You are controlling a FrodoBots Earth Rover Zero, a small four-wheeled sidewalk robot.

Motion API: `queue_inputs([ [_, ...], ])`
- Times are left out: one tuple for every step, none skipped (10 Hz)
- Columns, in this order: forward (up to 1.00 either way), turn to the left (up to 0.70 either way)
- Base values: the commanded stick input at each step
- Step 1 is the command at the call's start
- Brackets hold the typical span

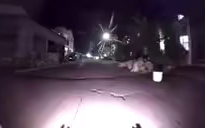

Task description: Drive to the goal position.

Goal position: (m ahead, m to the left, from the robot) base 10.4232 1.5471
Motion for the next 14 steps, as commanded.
queue_inputs([
  [0.85,0.00],
  [0.85,0.00],
  [0.85,0.00],
  [0.85,0.00],
  [0.85,0.00],
  [0.85,0.00],
  [0.85,0.00],
  [0.85,0.00],
  [0.85,0.00],
  [0.85,0.00],
  [0.85,0.00],
  [0.85,0.00],
  [0.85,0.00],
  [0.85,0.00],
])
